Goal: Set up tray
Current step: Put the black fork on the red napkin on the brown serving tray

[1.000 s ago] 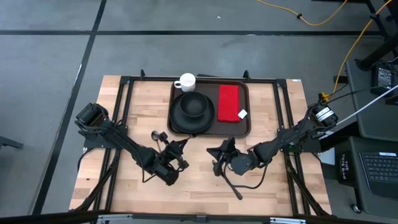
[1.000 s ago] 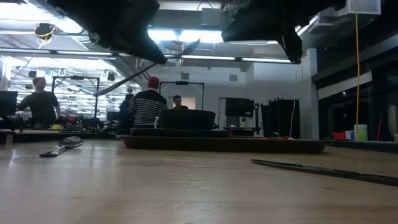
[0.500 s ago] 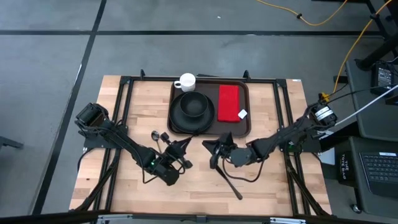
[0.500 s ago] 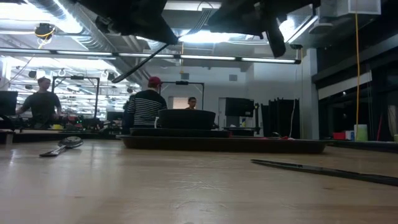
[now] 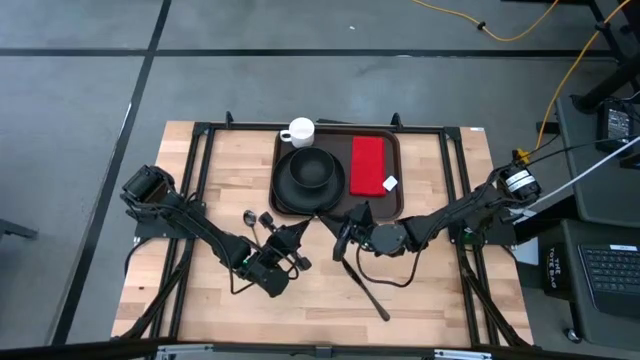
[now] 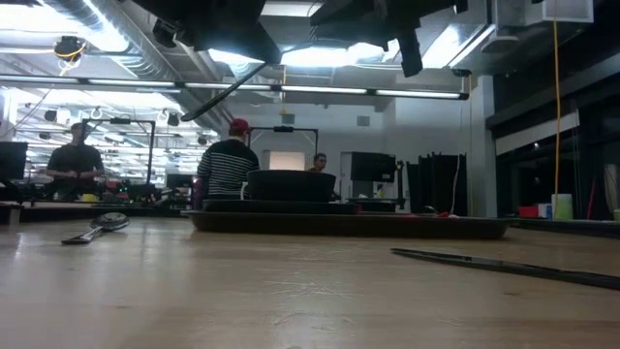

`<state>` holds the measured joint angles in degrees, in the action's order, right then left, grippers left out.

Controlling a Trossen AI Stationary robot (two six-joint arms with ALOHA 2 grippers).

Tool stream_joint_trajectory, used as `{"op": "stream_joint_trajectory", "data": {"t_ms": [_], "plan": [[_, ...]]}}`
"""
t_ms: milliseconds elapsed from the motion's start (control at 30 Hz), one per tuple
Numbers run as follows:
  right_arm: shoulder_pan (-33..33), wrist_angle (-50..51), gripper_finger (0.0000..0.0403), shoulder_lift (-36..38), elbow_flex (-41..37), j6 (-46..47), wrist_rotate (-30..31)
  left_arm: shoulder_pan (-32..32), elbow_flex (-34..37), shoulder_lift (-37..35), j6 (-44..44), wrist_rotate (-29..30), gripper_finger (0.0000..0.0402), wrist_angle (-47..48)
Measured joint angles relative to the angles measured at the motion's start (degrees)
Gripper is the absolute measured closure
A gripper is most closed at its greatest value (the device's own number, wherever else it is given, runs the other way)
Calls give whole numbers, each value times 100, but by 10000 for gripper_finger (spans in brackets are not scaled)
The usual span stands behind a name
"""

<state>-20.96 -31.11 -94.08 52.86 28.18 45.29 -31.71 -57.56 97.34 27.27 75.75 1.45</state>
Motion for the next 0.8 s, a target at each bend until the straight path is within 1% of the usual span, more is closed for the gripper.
{"op": "stream_joint_trajectory", "data": {"t_ms": [167, 300, 533, 800], "plan": [[108, -17, 335, 0, 0, -22, -65, 0, 0, 0, 2, -34, 398, -2], [195, -44, 335, 0, 0, 7, -345, -3, 0, 0, -5, -48, 397, 0], [164, -50, 335, 0, -1, 3, -874, -13, -2, 0, -249, 87, 397, -2], [142, -87, 335, 2, -2, 20, -950, -10, -2, 0, -342, 124, 397, -2]]}}
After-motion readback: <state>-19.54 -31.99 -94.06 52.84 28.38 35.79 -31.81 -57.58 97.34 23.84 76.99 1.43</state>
